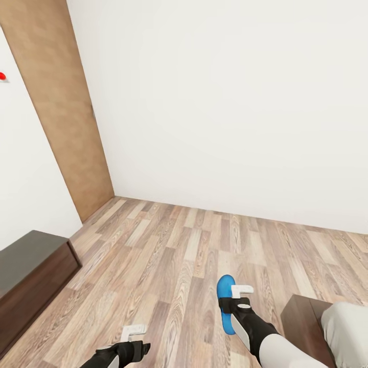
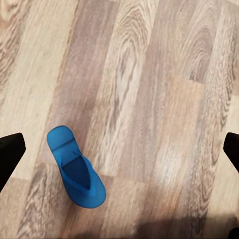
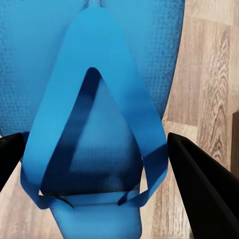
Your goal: In the bedroom, move the book from the bed onto either nightstand, and place the two sandals side by side next to the bed.
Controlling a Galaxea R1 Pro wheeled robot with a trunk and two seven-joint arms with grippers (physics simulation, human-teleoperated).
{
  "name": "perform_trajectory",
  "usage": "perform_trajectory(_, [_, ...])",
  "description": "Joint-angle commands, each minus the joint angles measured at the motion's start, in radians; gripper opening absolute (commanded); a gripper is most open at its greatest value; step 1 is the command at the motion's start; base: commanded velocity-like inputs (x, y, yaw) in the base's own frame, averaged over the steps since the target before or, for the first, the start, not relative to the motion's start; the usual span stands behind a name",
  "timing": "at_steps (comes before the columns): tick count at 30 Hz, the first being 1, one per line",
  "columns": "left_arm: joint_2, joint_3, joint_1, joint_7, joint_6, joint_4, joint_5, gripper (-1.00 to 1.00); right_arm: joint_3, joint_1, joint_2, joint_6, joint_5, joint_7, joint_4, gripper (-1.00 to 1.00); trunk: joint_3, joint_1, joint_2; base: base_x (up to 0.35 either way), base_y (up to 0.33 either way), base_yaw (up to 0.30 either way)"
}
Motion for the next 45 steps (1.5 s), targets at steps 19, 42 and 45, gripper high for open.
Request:
perform_trajectory(19, [0.001, -0.005, 0.0, 0.001, 0.005, -0.002, 0.008, 1.0, 0.003, 0.0, 0.0, 0.007, 0.0, -0.005, -0.002, -1.0, -0.001, 0.0, 0.0, -0.023, -0.05, -0.005])
perform_trajectory(42, [0.001, -0.006, 0.0, 0.001, 0.004, -0.002, 0.01, 1.0, 0.003, 0.0, 0.0, 0.007, 0.0, -0.005, -0.002, -1.0, -0.001, 0.0, 0.0, 0.0, -0.002, -0.047])
perform_trajectory(45, [0.001, -0.006, 0.0, 0.0, 0.004, -0.002, 0.011, 1.0, 0.003, 0.0, 0.0, 0.007, 0.0, -0.005, -0.002, -1.0, -0.001, 0.0, 0.0, 0.0, 0.002, -0.004])
